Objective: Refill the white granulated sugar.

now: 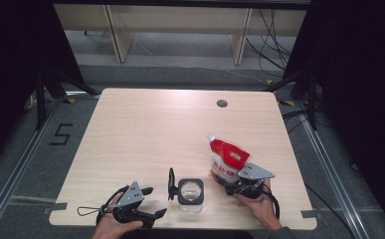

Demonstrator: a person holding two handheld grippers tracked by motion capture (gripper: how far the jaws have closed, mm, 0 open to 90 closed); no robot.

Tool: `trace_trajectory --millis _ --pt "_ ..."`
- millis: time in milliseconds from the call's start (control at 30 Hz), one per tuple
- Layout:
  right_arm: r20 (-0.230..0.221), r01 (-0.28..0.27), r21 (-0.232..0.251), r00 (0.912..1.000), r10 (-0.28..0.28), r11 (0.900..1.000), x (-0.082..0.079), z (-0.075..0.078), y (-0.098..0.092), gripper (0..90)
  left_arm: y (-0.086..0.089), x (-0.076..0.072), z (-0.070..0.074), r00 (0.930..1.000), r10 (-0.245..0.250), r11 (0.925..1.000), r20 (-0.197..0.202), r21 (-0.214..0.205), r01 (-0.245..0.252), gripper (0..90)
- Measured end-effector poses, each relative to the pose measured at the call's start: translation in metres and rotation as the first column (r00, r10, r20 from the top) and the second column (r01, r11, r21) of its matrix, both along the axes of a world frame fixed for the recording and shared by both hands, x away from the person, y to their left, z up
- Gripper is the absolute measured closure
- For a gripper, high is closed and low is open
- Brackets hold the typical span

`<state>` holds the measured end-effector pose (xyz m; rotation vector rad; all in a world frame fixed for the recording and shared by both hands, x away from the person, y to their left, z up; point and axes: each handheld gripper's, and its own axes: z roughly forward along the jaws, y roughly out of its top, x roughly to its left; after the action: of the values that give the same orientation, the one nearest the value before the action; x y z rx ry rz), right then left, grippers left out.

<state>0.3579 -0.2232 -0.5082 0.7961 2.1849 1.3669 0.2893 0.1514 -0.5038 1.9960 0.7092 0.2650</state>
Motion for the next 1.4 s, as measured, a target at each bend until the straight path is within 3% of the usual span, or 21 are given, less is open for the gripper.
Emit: trace_trajectory --millis 33,67,100,133,167,233,300,400,600,667,700,800,900,933,1100,1400 --pt "-0.015 0.010 0.010 0.9998 -0.010 0.9999 -0.002 0.000 0.002 33.9 0.000 0.000 0.000 1.0000 -0.001 1.0000 0.000 -0.003 0.001 16.1" --pt "0.014 -0.005 -0.003 0.9999 0.005 1.0000 -0.001 0.000 0.001 34.0 0.000 0.000 0.000 1.0000 0.001 1.0000 0.000 -0.006 -0.001 16.1" --pt "0.025 0.000 -0.023 0.9997 0.001 0.9997 -0.001 0.000 0.000 34.1 0.000 0.000 0.000 1.0000 0.000 1.0000 0.000 -0.009 0.000 16.2" --pt "0.022 -0.009 -0.002 0.9997 0.009 1.0000 -0.002 0.000 0.002 34.2 0.000 0.000 0.000 1.0000 -0.001 1.0000 -0.002 -0.005 0.001 16.2" --pt "0.038 -0.003 -0.032 0.9993 0.004 0.9995 -0.003 0.001 0.002 34.3 0.000 0.000 0.000 1.0000 -0.001 1.0000 -0.002 -0.005 0.001 16.2" --pt "0.056 -0.009 -0.047 0.9984 0.011 0.9989 -0.004 0.001 0.003 34.4 0.000 0.000 0.000 1.0000 0.000 1.0000 0.000 -0.005 0.000 16.2" --pt "0.051 0.003 -0.048 0.9987 -0.001 0.9988 -0.006 0.002 0.002 34.5 0.001 0.000 0.001 1.0000 0.006 1.0000 -0.001 0.003 -0.006 16.2" --pt "0.080 0.007 -0.076 0.9968 -0.001 0.9971 -0.007 0.003 0.001 34.6 0.002 0.000 0.000 0.9997 0.018 0.9998 -0.015 0.008 -0.018 16.2" --pt "0.093 0.019 -0.084 0.9956 -0.012 0.9963 -0.012 0.011 -0.002 34.7 0.002 0.000 0.000 0.9995 0.028 0.9995 -0.015 -0.015 -0.028 16.2" --pt "0.157 0.025 -0.145 0.9875 -0.002 0.9891 -0.017 0.018 -0.004 34.7 0.004 0.001 0.001 0.9998 0.021 0.9996 0.004 -0.017 -0.021 16.2" --pt "0.148 0.026 -0.148 0.9890 -0.003 0.9887 -0.020 0.020 -0.004 34.7 0.004 0.001 0.001 0.9998 0.021 0.9996 0.004 -0.017 -0.021 16.3" --pt "0.202 0.019 -0.192 0.9791 0.021 0.9812 -0.025 0.027 -0.004 34.7 0.002 -0.001 0.000 0.9993 0.031 0.9994 -0.021 -0.014 -0.031 16.2" --pt "0.209 0.021 -0.203 0.9778 0.023 0.9789 -0.029 0.029 -0.005 34.7 0.003 0.001 0.001 1.0000 0.010 1.0000 0.000 0.000 -0.010 16.2" --pt "0.220 0.029 -0.210 0.9753 0.019 0.9774 -0.031 0.031 -0.005 34.8 0.003 0.000 0.000 0.9994 0.029 0.9995 -0.020 -0.009 -0.029 16.2" --pt "0.233 0.036 -0.231 0.9723 0.019 0.9724 -0.037 0.033 -0.009 34.8 0.003 0.001 0.000 0.9998 0.019 0.9998 -0.003 -0.010 -0.019 16.2" --pt "0.273 0.066 -0.307 0.9618 0.021 0.9495 -0.060 0.042 -0.014 34.8 0.004 0.001 0.000 0.9997 0.025 0.9997 0.000 -0.001 -0.025 16.2"
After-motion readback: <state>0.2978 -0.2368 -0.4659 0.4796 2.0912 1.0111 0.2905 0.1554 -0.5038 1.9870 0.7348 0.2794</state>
